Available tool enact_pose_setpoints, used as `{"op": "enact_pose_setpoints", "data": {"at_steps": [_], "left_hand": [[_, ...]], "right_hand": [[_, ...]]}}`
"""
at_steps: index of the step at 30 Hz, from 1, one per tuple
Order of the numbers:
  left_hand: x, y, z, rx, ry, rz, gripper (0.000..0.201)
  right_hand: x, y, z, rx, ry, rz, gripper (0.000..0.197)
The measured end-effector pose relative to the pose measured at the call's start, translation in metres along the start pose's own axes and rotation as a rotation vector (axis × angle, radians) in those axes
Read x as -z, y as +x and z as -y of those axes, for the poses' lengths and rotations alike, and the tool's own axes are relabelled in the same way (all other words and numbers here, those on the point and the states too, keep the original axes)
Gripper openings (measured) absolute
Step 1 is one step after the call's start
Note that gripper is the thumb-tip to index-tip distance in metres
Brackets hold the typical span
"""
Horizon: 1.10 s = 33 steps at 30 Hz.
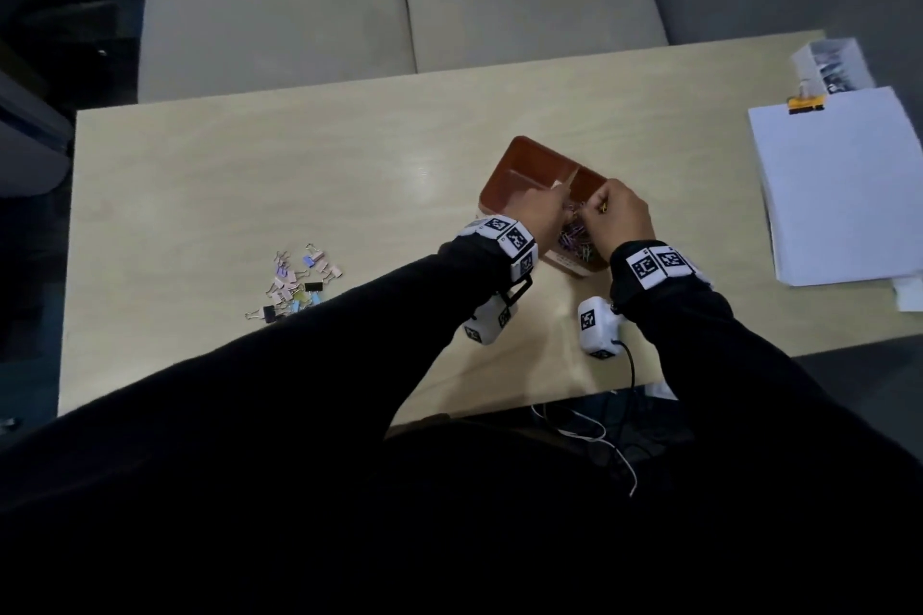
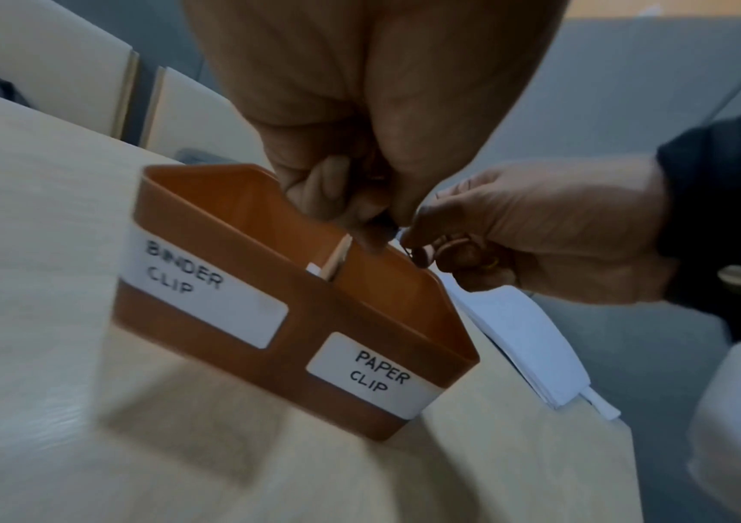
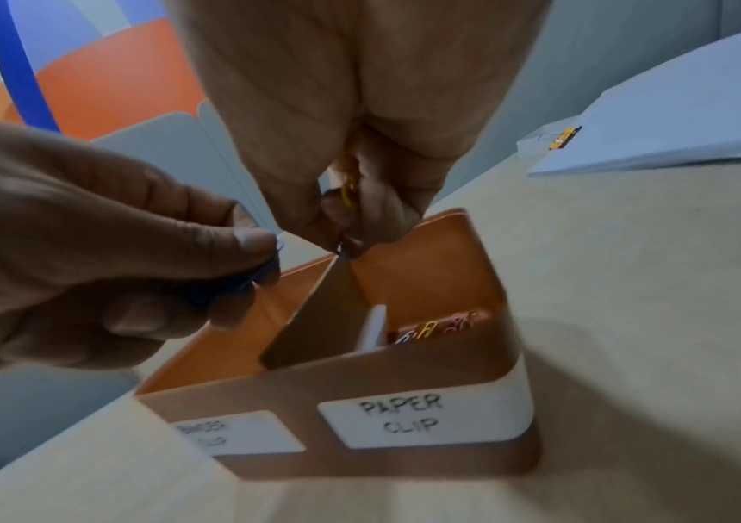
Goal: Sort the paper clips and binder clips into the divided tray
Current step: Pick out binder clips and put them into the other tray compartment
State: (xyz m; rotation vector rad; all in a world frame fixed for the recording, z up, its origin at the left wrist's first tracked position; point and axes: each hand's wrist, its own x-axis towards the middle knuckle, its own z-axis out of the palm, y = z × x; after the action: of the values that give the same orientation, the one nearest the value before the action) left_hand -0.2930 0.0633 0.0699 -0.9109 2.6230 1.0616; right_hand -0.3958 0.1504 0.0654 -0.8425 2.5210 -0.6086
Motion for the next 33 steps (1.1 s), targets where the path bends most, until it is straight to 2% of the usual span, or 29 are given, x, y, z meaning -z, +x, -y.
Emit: {"op": "enact_pose_setpoints", "data": {"at_steps": [3, 8, 11, 14, 16, 19, 22, 26, 29, 33], "left_hand": [[-0.008, 0.014, -0.009, 0.019, 0.124, 0.025, 0.021], [-0.009, 0.017, -0.017, -0.031, 0.201, 0.008, 0.031], [-0.005, 0.013, -0.011, -0.005, 0.057, 0.013, 0.038], [0.009, 0.007, -0.004, 0.006, -0.1, -0.055, 0.03], [0.019, 0.005, 0.008, 0.006, -0.153, -0.166, 0.024], [0.029, 0.003, 0.037, 0.064, -0.137, -0.289, 0.023], [0.029, 0.001, 0.061, 0.102, -0.075, -0.33, 0.025], [0.021, -0.003, 0.073, 0.142, -0.014, -0.353, 0.034], [0.017, -0.001, 0.078, 0.178, -0.04, -0.295, 0.042], [0.015, 0.003, 0.087, 0.232, -0.065, -0.235, 0.033]], "right_hand": [[0.002, 0.005, -0.007, -0.034, -0.059, 0.025, 0.017], [0.002, 0.009, -0.017, -0.05, -0.077, 0.077, 0.007], [0.001, 0.008, -0.018, -0.023, -0.112, 0.086, 0.008], [-0.003, 0.008, -0.015, 0.03, -0.114, 0.078, 0.008], [-0.004, 0.008, -0.009, 0.078, -0.104, 0.045, 0.008], [-0.004, 0.008, 0.006, 0.176, -0.097, -0.006, 0.006], [-0.007, 0.013, 0.027, 0.278, -0.161, -0.013, 0.007], [-0.021, 0.026, 0.051, 0.371, -0.302, 0.119, 0.007], [-0.027, 0.038, 0.064, 0.366, -0.462, 0.231, 0.011], [-0.033, 0.05, 0.078, 0.332, -0.634, 0.398, 0.016]]}}
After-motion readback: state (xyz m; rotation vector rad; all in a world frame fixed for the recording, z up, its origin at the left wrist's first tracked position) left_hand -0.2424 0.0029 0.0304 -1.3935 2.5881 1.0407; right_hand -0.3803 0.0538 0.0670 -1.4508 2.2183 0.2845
